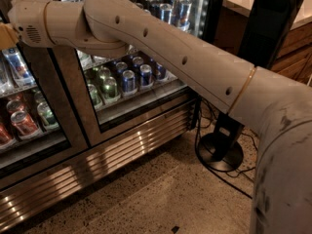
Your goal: Open left fridge door
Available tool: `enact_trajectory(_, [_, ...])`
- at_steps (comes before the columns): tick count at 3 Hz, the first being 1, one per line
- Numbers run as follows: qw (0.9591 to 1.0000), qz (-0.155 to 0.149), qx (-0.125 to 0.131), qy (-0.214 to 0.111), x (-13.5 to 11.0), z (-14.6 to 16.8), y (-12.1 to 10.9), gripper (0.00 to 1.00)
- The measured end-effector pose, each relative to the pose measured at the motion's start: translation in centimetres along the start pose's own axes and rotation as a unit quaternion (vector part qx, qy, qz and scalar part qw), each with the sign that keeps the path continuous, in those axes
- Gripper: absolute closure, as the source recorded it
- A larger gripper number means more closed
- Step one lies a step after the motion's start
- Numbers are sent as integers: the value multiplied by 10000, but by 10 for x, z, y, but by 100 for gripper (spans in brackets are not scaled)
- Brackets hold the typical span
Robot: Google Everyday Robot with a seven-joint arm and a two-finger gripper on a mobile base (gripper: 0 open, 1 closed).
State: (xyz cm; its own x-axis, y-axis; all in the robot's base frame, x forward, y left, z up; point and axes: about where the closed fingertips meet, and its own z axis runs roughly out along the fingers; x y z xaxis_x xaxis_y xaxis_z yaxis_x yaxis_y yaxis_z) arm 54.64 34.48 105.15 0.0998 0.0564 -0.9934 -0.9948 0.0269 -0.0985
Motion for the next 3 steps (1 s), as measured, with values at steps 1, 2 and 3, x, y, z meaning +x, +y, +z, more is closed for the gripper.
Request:
enact_trajectory(1, [10000, 0, 0, 0, 0, 0, 0, 42])
enact_trajectory(2, [10000, 0, 0, 0, 0, -6, -5, 65])
enact_trajectory(3, [10000, 0, 0, 0, 0, -9, -9, 88])
